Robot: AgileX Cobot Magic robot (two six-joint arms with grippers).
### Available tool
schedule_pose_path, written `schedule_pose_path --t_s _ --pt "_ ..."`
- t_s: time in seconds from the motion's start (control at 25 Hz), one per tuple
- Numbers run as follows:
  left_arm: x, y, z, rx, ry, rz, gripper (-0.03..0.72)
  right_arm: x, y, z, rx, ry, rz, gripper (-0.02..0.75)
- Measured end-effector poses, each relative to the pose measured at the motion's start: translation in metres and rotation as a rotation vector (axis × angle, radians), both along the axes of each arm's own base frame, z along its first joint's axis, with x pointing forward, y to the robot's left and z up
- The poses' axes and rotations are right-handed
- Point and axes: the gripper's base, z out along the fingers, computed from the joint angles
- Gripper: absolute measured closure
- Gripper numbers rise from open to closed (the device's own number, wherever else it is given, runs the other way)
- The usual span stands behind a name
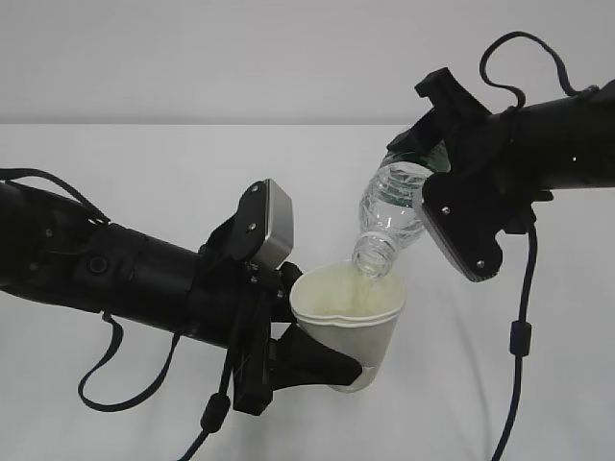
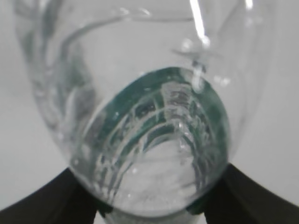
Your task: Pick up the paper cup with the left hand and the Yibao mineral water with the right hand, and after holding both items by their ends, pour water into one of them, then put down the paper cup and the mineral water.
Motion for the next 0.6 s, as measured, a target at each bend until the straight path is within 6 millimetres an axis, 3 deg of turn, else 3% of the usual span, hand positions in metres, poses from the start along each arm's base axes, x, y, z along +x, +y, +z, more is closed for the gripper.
schedule_pose_path --t_s 0.6 --pt "0.0075 -0.0002 0.0013 -0.018 0.021 0.104 0.306 0.0000 0.0000 0.0000 0.130 0.069 -0.092 0.283"
